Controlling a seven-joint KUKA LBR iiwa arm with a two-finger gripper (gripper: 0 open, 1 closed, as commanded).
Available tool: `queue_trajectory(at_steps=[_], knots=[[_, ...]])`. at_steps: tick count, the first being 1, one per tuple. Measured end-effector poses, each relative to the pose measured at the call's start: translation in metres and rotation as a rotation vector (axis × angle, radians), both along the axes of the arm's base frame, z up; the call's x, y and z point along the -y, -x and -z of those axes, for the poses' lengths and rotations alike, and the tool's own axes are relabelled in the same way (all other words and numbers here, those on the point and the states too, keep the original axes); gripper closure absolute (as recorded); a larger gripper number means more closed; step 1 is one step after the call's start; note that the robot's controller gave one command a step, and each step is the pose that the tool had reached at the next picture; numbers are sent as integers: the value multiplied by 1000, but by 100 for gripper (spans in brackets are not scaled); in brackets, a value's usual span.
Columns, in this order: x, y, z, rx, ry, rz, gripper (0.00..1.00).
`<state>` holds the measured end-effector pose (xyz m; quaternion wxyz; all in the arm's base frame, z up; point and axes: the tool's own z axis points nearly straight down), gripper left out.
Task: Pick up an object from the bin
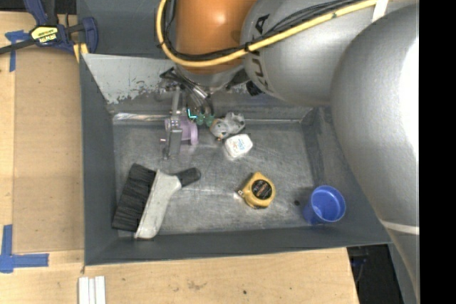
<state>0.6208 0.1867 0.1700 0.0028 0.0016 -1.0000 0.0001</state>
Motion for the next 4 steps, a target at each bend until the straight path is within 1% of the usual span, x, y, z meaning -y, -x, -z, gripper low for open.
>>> queue_trajectory(at_steps=[1, 2, 3, 4], knots=[[1, -2, -5, 8, -1, 3, 0], [-2, 43, 35, 12, -2, 54, 0], [0, 70, 90, 2, 7, -147, 100], [0, 70, 90, 2, 7, -147, 100]])
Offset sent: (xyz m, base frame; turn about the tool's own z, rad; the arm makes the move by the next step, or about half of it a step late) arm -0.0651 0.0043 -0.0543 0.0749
